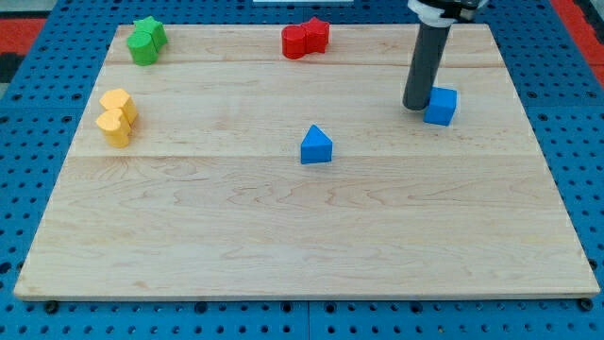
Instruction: Move your arm closer to the blue triangle
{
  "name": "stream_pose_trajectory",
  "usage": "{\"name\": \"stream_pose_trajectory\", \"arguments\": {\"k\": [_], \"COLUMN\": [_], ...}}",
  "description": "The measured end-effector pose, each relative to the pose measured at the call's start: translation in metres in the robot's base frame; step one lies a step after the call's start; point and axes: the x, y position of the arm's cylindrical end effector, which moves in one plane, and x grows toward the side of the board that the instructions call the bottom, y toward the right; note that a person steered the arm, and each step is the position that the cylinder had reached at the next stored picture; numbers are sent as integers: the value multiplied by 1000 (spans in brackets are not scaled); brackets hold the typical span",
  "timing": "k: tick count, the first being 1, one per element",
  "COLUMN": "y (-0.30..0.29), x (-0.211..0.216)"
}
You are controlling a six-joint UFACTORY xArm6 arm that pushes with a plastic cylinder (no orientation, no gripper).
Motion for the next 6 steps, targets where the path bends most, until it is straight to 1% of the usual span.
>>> {"name": "stream_pose_trajectory", "arguments": {"k": [2, 3, 4, 5, 6], "y": [33, 7, -72, -142, -186], "x": [1, 1, 1, 17, 53]}}
